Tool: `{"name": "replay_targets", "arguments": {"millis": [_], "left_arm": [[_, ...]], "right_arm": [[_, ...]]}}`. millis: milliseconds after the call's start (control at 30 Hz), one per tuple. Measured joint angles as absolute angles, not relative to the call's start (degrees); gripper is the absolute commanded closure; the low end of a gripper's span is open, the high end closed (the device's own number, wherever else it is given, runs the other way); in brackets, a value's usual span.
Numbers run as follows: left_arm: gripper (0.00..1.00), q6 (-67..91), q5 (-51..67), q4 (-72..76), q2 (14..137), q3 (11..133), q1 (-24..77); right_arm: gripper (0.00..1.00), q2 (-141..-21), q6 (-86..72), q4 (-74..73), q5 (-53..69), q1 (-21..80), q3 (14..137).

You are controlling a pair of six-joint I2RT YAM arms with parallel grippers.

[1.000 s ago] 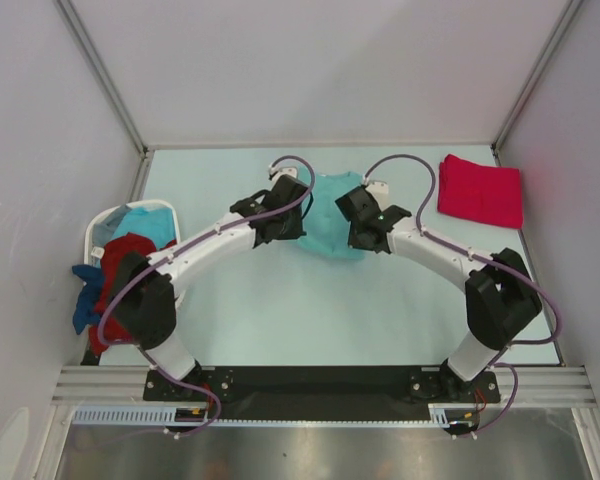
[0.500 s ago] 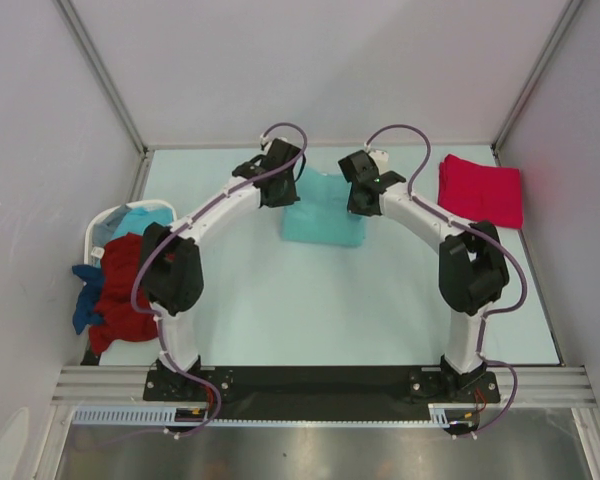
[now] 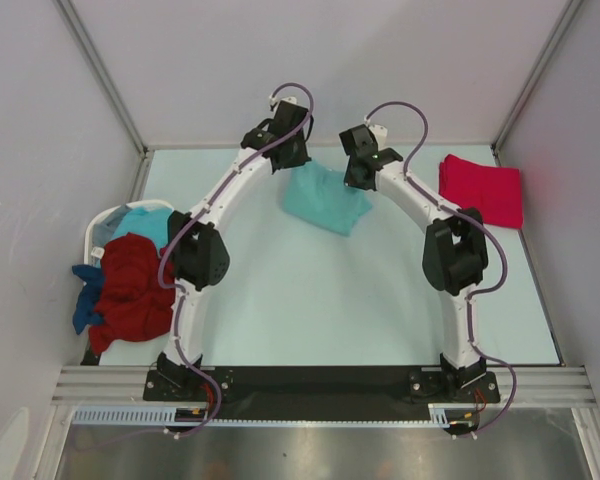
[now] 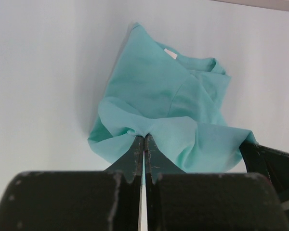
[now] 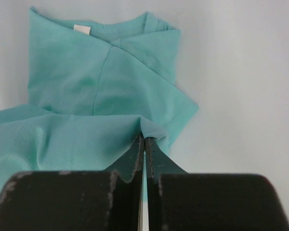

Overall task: Fold and stack the t-shirts
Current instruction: Fold the long partially folded tshirt into a neat square

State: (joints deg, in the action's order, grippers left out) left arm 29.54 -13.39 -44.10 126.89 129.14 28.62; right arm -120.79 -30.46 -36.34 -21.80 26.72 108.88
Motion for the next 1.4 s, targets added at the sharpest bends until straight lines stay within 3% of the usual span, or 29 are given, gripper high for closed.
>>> {"name": "replay_targets", "arguments": {"millis": [600, 1267, 1367, 1400], "left_arm": [[1.0, 27.8, -10.7, -45.5, 134.7, 136.7, 25.6], [1.0, 24.4, -3.9, -40.9, 141.1, 139.7, 21.8], [0.97, 24.4, -2.8, -40.2, 142.3, 140.2, 21.2], [0.92, 24.4, -2.5, -40.0, 142.7, 140.3, 21.1]], "right_arm": [[1.0, -126.7, -29.4, -36.4, -20.6, 22.5, 113.8], [1.0, -140.4, -27.3, -37.4, -18.8, 19.3, 130.4], [1.0, -142.3, -27.3, -37.5, -17.9, 18.6, 132.2], [1.0, -142.8, -27.3, -37.5, -17.7, 18.5, 132.8]]}}
